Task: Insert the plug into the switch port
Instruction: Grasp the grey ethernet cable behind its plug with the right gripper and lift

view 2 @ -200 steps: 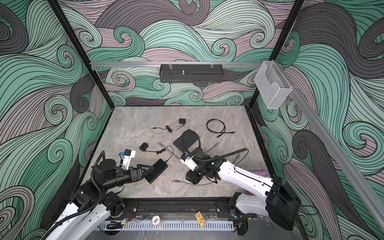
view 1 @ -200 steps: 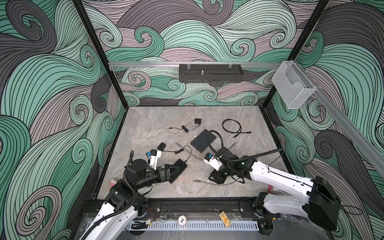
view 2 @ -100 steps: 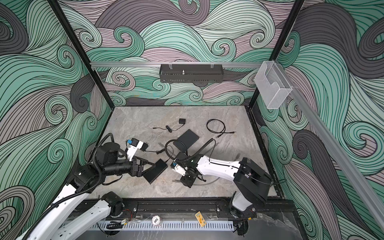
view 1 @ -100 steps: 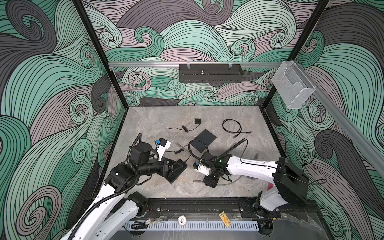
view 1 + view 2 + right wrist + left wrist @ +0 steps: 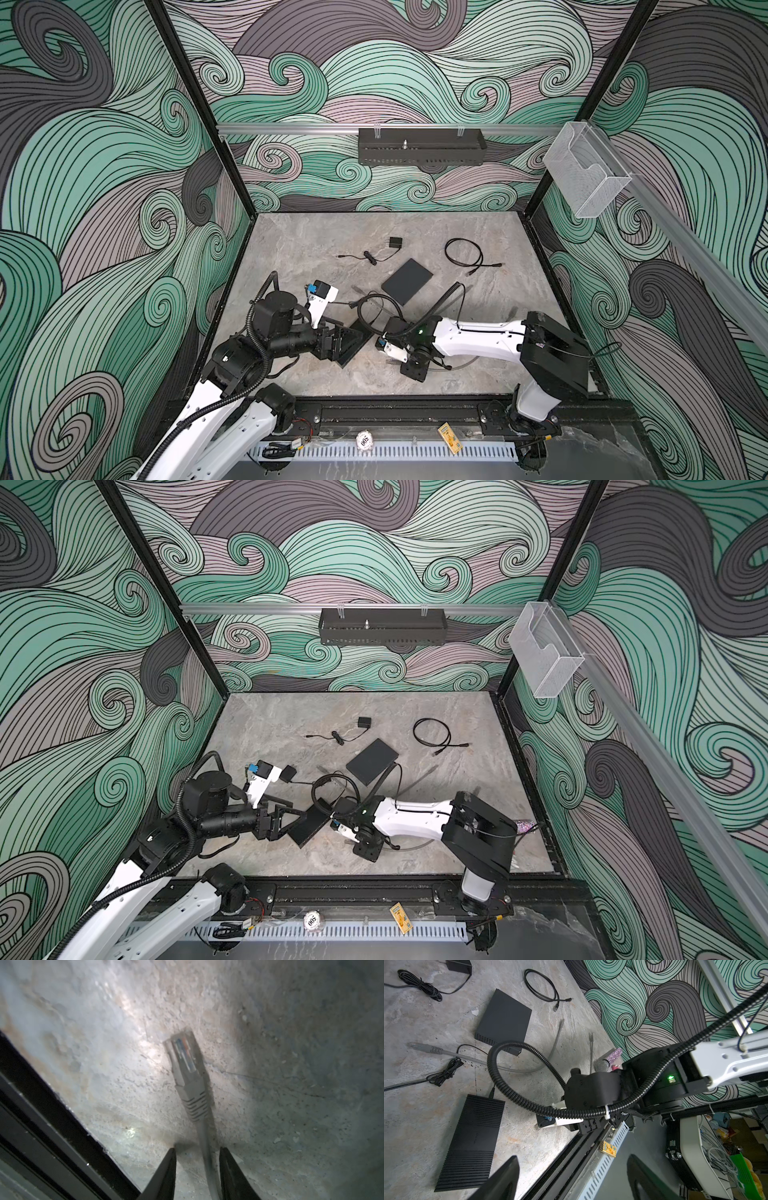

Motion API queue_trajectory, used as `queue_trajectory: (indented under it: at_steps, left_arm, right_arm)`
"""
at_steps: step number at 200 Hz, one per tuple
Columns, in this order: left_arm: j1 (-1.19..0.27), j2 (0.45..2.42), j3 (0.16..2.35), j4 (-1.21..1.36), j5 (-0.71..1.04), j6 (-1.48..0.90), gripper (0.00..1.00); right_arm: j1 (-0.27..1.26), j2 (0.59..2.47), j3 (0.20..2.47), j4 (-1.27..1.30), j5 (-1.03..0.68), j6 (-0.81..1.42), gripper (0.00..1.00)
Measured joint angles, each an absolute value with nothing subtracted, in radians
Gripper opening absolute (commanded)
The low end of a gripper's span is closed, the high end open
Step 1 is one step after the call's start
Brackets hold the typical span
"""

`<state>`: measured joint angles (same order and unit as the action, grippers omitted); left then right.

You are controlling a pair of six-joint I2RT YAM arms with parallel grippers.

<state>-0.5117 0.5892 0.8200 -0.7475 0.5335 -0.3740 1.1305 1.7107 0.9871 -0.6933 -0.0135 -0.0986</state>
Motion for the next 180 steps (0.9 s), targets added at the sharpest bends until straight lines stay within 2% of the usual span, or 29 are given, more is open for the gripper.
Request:
queue_trajectory:
  at_steps: [24, 32, 90, 134, 154, 167, 180]
  left_arm:
    - [-0.512, 0.577, 0.820, -0.748, 0.531, -0.374, 0.84]
    - [-0.512, 0.582, 0.820, -0.748, 0.528, -0.374, 0.84]
    - [-0.512, 0.586, 0.814, -0.747, 0.525, -0.373, 0.83]
    - [-0.512, 0.581, 0.789, -0.709, 0.584, -0.362, 0.74]
    - [-0.512, 0.579, 0.737, -0.641, 0.670, -0.338, 0.64]
    - [-0.512, 0.579, 0.703, -0.604, 0.713, -0.293, 0.65]
    - [-0.512, 0.569, 0.681, -0.568, 0.744, -0.229, 0.71]
  right_arm:
    - [1.130, 1.710, 0.987, -0.694, -0.001, -0.099, 0.04]
    - [1.129, 1.705, 0.987, -0.691, 0.001, -0.096, 0.00]
    - [1.106, 1.492, 0.926, -0.652, -0.032, -0.115, 0.00]
    - [1.090, 1.206, 0.822, -0.589, -0.051, -0.176, 0.00]
    - [1.090, 1.072, 0.764, -0.527, -0.063, -0.200, 0.00]
    - [1.090, 1.008, 0.739, -0.490, -0.070, -0.213, 0.00]
    - [1.090, 0.963, 0.722, -0.459, -0.078, -0.228, 0.00]
